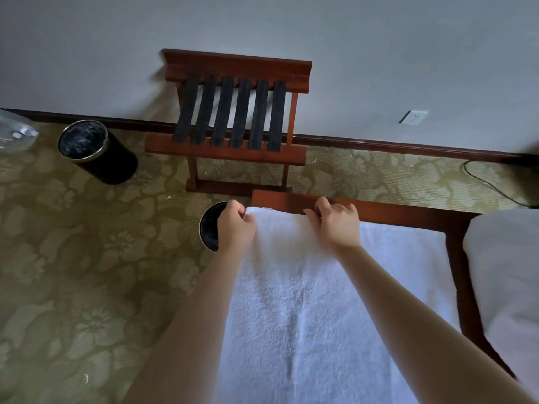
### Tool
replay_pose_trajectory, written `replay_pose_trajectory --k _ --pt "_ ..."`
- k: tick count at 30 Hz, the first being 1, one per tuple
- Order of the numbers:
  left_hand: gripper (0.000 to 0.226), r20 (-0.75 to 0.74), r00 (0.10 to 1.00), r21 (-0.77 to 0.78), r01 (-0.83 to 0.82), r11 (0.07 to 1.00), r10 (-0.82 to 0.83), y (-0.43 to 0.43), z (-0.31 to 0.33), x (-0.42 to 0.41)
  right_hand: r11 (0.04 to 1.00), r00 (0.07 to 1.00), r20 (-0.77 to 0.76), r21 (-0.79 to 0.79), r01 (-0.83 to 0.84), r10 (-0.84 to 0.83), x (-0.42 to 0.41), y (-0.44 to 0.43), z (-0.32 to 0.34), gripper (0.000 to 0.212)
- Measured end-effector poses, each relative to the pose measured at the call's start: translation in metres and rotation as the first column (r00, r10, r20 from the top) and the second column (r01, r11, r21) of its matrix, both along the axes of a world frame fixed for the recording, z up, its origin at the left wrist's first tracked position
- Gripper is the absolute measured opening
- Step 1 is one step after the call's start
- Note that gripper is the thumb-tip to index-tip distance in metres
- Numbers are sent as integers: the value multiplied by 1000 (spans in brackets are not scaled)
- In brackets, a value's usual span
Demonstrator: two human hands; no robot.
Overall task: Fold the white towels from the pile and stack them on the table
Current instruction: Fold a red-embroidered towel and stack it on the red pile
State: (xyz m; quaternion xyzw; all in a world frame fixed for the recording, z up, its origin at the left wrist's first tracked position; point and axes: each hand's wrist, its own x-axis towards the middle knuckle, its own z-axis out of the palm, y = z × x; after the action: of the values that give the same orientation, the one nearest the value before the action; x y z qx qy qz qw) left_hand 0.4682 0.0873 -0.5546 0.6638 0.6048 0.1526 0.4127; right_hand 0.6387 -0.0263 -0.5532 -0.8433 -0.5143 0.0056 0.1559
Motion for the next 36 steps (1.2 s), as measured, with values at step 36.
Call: replay_pose_trajectory --k 36 --pt "51 -456 730 295 664 687 -510 -191 18 -51 966 966 -146 -179 185 -212 -66 -228 17 58"
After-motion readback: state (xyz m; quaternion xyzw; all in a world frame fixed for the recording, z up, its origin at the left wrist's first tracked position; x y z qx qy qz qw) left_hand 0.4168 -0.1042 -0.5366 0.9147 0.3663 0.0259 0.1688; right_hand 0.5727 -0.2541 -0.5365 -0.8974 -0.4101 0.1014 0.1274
